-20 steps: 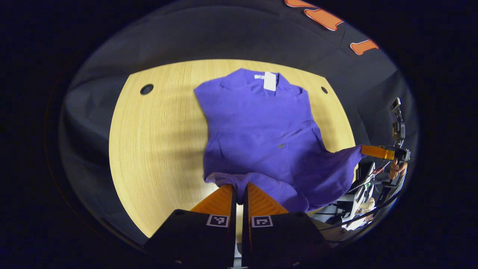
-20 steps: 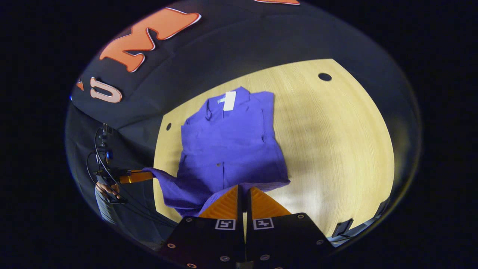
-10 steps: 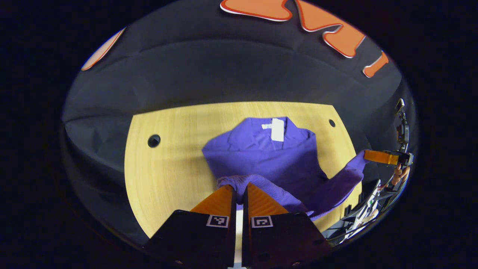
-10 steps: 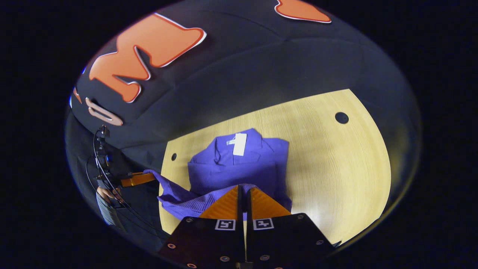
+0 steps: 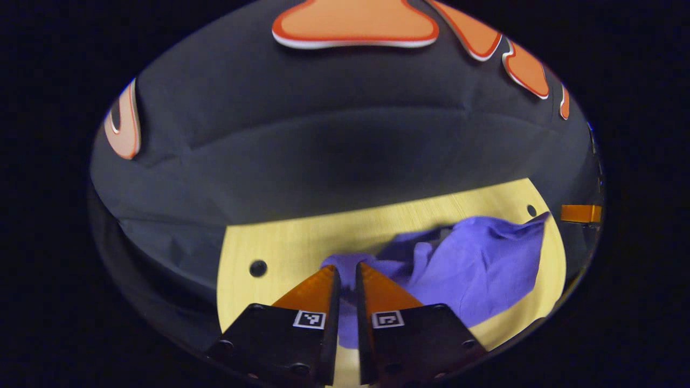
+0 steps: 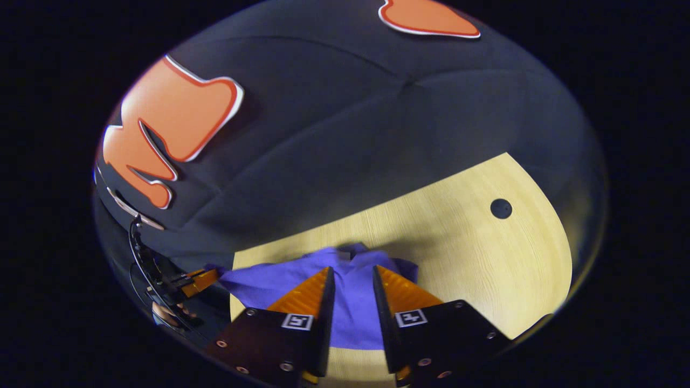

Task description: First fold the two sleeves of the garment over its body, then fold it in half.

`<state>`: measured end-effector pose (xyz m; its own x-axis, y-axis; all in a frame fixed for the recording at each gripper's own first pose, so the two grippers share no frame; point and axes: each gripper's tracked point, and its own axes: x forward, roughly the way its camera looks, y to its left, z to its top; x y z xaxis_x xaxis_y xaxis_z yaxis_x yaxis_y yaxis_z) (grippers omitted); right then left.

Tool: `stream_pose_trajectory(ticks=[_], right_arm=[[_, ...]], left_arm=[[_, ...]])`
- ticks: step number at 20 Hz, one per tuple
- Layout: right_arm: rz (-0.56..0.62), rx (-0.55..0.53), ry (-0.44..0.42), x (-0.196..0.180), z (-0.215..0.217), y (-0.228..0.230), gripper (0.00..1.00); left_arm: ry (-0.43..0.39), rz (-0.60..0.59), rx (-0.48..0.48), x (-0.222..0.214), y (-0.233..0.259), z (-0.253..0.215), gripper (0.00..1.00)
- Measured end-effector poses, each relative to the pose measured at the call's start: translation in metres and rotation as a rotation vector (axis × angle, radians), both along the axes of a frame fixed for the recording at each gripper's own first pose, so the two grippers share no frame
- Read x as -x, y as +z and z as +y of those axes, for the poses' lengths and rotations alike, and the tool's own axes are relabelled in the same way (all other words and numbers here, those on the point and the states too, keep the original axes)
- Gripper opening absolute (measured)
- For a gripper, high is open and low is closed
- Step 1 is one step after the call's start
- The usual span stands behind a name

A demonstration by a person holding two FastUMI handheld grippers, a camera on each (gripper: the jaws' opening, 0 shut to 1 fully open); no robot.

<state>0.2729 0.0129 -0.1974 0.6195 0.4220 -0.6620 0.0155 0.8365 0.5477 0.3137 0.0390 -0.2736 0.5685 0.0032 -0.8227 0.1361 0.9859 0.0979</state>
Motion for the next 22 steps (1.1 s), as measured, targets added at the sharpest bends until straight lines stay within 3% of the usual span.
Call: stream_pose_trajectory(ticks=[1, 2, 3, 4, 5, 6, 7, 10, 14, 19, 20, 22], right_arm=[[-0.018, 0.01, 0.005, 0.002, -0.004, 0.001, 0.48], [-0.037, 0.026, 0.015, 0.006, -0.008, 0.003, 0.53], [-0.054, 0.047, 0.028, 0.01, -0.009, 0.004, 0.7], [-0.085, 0.068, 0.034, 0.014, -0.012, 0.01, 0.78], [-0.117, 0.095, 0.036, 0.018, -0.011, 0.017, 0.7], [-0.146, 0.123, 0.038, 0.022, -0.012, 0.022, 0.85], [-0.172, 0.152, 0.04, 0.028, -0.019, 0.027, 0.87], [-0.271, 0.23, 0.017, 0.038, -0.032, 0.054, 0.94], [-0.401, 0.286, -0.033, 0.06, -0.045, 0.101, 0.95], [-0.573, 0.354, -0.094, 0.099, -0.061, 0.159, 0.95], [-0.599, 0.365, -0.093, 0.107, -0.062, 0.167, 1.0], [-0.644, 0.396, -0.095, 0.12, -0.063, 0.179, 0.95]], left_arm=[[0.006, -0.04, -0.012, -0.008, 0.008, 0.001, 0.35], [0.011, -0.072, -0.019, -0.008, 0.014, 0.003, 0.53], [0.016, -0.116, -0.018, -0.012, 0.02, 0.005, 0.52], [0.02, -0.15, -0.012, -0.014, 0.033, 0.009, 0.54], [0.017, -0.173, 0.004, -0.012, 0.041, 0.007, 0.65], [0.02, -0.197, 0.0, -0.01, 0.05, 0.009, 0.66], [0.026, -0.219, -0.01, -0.007, 0.058, 0.016, 0.84], [0.021, -0.31, -0.004, 0.004, 0.097, 0.017, 0.88], [0.034, -0.405, 0.019, 0.035, 0.144, 0.013, 1.0], [0.041, -0.486, 0.082, 0.084, 0.183, 0.001, 0.98], [0.048, -0.493, 0.114, 0.094, 0.187, -0.004, 0.98], [0.06, -0.513, 0.135, 0.115, 0.195, -0.003, 0.98]])
